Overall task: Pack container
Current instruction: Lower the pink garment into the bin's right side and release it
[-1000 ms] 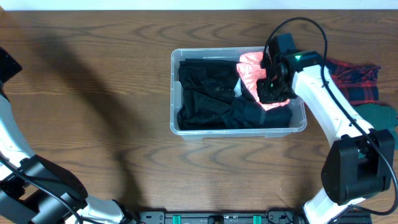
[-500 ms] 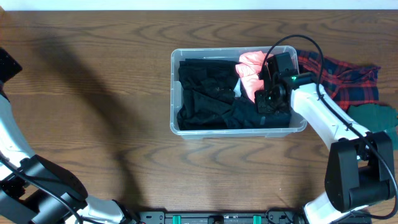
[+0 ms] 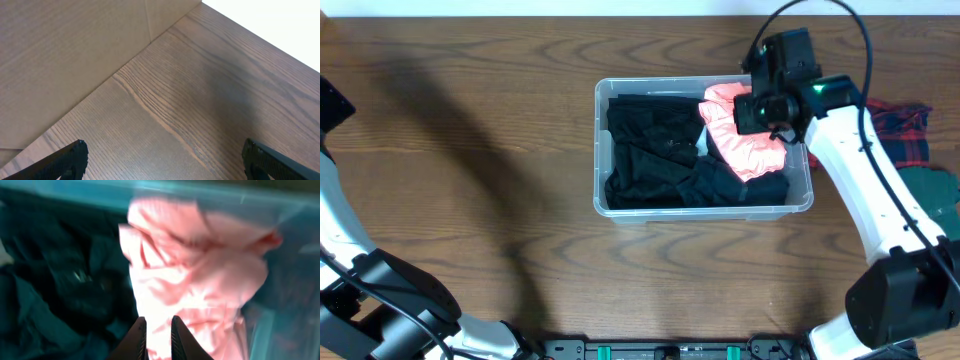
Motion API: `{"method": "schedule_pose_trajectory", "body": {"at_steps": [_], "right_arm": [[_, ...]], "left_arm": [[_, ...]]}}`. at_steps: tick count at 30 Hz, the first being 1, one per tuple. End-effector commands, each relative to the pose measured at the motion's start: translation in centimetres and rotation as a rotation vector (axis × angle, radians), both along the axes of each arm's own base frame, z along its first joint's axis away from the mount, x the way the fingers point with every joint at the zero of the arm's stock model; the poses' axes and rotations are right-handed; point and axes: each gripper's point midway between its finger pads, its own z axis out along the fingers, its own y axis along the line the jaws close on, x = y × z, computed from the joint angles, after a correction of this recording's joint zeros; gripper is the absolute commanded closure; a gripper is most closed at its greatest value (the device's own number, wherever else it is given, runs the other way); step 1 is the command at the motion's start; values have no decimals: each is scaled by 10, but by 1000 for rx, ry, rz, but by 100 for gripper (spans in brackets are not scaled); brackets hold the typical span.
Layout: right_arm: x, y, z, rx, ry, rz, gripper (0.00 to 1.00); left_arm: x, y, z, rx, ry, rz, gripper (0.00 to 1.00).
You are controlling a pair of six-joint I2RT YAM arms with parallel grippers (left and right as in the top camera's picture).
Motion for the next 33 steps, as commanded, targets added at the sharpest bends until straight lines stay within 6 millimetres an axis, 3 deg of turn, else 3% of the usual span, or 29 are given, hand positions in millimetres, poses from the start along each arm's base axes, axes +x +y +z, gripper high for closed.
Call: {"method": "schedule_pose_trajectory", "body": {"at_steps": [1,4,11,16,23,25,27,29,33], "right_arm": [[5,4,0,-4,-25,22,84],[13,1,-12,-29,-31,8,84],[24,-36,-25,-220,-56,-98,84],[28,-36,-40,-224,-60,-102,78],[17,-34,-92,-212,16,-95,71],[12,-35,-100,-217,32,-93,73],[11,-35,-101,-219,36,-92,79],[14,-34,-95,-213,20,-94,78],[18,-33,-63,-196,-39,-101,76]], "left_arm": [[-1,2,5,2,-13,14,2],[-1,2,5,2,-13,14,2],[-1,2,5,2,-13,14,2],[-1,2,5,2,-13,14,2],[-1,2,5,2,-13,14,2],[-1,2,5,2,-13,14,2],[-1,2,5,2,-13,14,2],[-1,2,5,2,-13,14,2],[-1,2,5,2,-13,14,2]]}}
